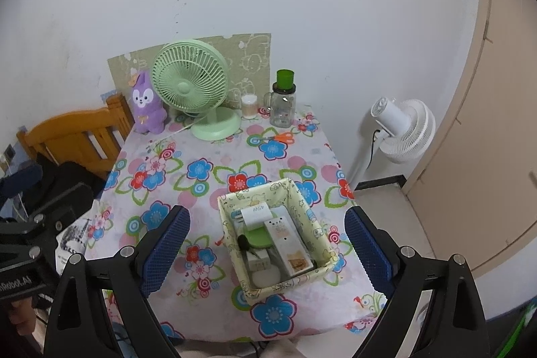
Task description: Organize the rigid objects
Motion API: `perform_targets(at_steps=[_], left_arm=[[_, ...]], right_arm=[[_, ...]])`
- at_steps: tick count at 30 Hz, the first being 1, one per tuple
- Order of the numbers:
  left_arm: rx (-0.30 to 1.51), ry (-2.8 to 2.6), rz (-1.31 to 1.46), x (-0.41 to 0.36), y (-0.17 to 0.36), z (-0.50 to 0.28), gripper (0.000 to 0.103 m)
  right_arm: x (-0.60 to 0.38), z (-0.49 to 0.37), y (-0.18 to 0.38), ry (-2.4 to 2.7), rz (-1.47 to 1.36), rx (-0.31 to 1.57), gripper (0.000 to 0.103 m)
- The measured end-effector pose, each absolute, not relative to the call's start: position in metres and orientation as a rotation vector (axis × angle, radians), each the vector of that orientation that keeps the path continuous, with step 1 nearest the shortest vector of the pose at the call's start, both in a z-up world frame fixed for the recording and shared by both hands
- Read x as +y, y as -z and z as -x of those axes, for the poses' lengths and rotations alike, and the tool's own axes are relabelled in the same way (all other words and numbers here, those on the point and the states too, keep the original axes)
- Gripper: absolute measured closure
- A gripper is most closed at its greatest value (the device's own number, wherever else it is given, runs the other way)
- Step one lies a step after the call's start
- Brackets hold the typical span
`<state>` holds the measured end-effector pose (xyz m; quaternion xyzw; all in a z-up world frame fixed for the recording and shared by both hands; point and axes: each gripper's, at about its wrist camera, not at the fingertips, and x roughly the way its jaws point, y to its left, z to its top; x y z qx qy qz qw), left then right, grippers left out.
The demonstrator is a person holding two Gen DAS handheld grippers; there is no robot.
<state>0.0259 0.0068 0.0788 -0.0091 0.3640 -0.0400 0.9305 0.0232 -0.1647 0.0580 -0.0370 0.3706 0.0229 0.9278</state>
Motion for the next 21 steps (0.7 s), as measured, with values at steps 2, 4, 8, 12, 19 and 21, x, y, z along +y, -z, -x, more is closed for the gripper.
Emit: perform_targets(at_steps=[2, 4, 8, 12, 19, 21], left_arm=[[0.740, 0.077, 0.024, 0.007, -0.081, -0.026, 0.000], [0.731, 0.067, 0.021, 0.009, -0.083, -0.026, 0.000], [0.719, 0.045, 0.033, 0.014, -0.084, -0.025, 0.000], [0.712, 0.022, 0.020, 0.016, -0.082, -0.025, 0.000], [0.706, 0.029, 0.054, 0.025, -0.076, -0.022, 0.000], [0.707, 0.021, 0.053, 0.027, -0.074, -0.022, 0.000]], right_arm=[[-0.162, -0.023, -0.060, -0.065, 0.087, 0.755, 0.008], [-0.159, -0.023, -0.060, -0.075, 0.094, 0.754, 0.008], [-0.153, -0.028, -0.057, -0.122, 0.091, 0.787, 0.008], [-0.145, -0.026, -0.057, -0.139, 0.137, 0.764, 0.008], [-0.140, -0.025, -0.055, -0.152, 0.162, 0.728, 0.008], [-0.140, -0.025, -0.055, -0.148, 0.163, 0.725, 0.008]])
